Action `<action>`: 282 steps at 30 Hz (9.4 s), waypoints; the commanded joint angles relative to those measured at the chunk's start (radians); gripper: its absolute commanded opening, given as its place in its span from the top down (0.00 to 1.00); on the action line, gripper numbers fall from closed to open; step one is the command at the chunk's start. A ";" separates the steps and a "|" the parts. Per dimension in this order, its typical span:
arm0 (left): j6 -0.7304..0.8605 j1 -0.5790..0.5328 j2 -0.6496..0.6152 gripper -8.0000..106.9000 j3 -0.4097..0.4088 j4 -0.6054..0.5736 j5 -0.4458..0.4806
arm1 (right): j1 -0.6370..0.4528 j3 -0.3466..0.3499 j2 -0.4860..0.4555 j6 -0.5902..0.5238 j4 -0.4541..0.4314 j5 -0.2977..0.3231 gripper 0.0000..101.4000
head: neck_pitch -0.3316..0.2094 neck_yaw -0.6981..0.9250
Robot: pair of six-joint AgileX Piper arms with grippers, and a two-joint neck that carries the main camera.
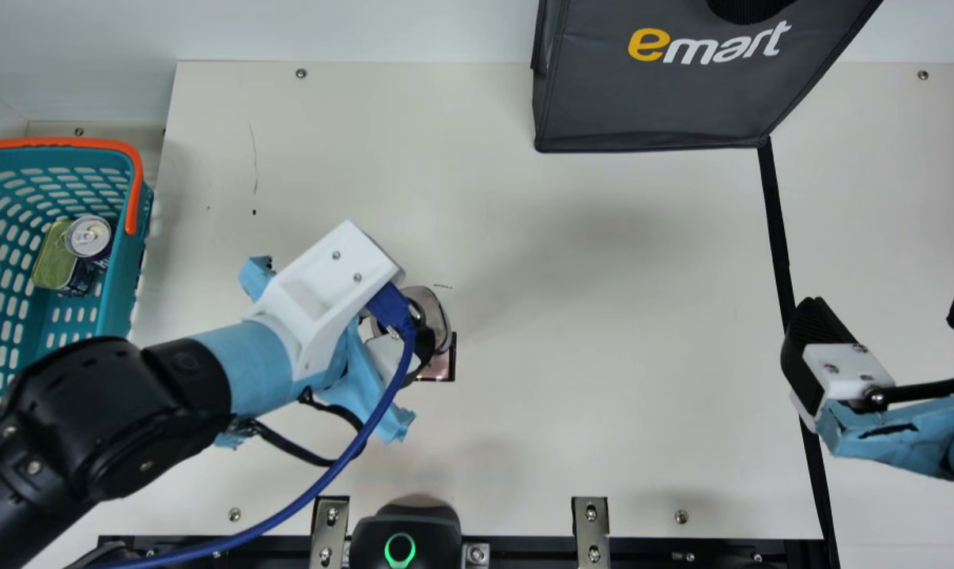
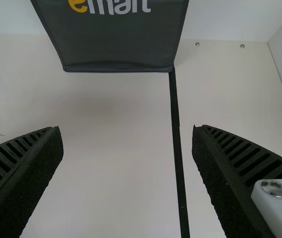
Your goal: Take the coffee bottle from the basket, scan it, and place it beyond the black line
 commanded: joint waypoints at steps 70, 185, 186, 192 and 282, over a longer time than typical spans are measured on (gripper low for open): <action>0.540 0.136 -0.018 0.84 0.068 -0.323 0.045 | 0.000 0.000 0.000 0.000 0.000 0.001 0.10 | -0.017 0.002; 0.533 0.022 0.497 0.84 -0.446 -0.382 -0.020 | 0.000 0.000 0.000 0.000 0.000 0.001 0.10 | -0.017 0.002; 0.533 0.021 0.501 0.84 -0.446 -0.382 -0.024 | 0.000 0.000 0.000 0.000 0.000 0.001 0.10 | -0.017 0.002; 0.542 0.015 0.520 0.84 -0.438 -0.385 -0.046 | 0.000 0.000 0.000 0.000 0.000 0.001 0.10 | -0.017 0.002; 0.451 0.446 0.137 0.15 -0.162 -0.276 -0.093 | 0.000 0.000 0.000 0.000 0.000 0.000 0.10 | -0.017 0.002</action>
